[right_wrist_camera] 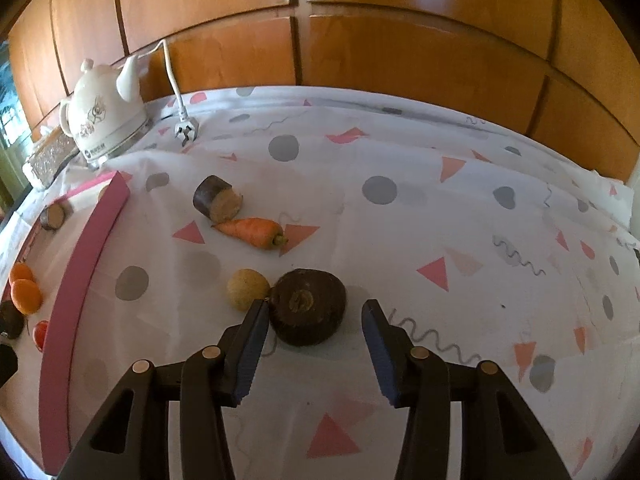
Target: Organize fruits
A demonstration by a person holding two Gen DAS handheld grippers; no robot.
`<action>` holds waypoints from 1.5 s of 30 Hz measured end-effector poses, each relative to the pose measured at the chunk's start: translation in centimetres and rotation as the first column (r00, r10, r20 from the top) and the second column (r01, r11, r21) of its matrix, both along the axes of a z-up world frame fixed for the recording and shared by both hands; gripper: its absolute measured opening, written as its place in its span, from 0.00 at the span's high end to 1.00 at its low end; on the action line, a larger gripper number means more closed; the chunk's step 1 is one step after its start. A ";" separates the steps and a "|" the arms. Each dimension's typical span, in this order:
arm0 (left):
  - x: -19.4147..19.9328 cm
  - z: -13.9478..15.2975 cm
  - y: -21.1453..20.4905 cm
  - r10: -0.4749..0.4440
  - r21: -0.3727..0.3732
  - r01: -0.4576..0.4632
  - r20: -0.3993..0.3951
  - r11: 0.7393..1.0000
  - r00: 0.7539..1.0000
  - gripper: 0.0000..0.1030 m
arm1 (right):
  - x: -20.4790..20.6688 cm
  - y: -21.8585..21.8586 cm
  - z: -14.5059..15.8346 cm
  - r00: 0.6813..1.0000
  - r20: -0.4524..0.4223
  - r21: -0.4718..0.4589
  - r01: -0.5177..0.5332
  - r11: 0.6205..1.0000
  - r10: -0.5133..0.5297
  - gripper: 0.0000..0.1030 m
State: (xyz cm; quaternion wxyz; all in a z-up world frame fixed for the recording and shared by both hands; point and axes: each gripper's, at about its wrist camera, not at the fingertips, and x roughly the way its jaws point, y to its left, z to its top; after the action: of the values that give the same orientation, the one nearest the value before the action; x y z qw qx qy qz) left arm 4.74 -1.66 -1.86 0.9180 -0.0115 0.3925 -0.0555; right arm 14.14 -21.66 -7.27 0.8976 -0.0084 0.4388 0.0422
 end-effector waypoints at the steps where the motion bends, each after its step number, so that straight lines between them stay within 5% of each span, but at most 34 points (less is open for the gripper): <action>1: 0.1 0.0 -0.2 -0.004 0.000 0.004 0.000 1.000 1.000 0.45 | 0.3 0.1 -0.2 1.000 -0.008 -0.002 -0.010 1.000 0.010 0.53; 25: 6.8 -1.8 -7.5 -0.162 -0.107 0.150 -0.113 0.983 0.980 0.45 | -2.2 -5.0 -0.9 0.996 -0.007 0.001 0.094 0.996 -0.094 0.57; 36: 11.0 -3.8 -10.9 -0.178 -0.082 0.167 -0.157 0.983 0.971 0.45 | -2.4 -5.3 -1.0 0.995 0.013 0.023 0.097 0.995 -0.097 0.56; 45: 13.1 -5.6 -12.3 -0.176 -0.048 0.170 -0.173 0.984 0.969 0.60 | -2.5 -5.3 -1.1 0.995 0.019 0.036 0.101 0.994 -0.102 0.56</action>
State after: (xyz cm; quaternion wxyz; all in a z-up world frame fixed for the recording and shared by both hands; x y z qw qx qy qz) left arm 17.88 -13.94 -7.45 0.8708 0.0028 0.4711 -0.1405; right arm 11.61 -26.98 -8.39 0.9031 0.0292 0.4283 0.0042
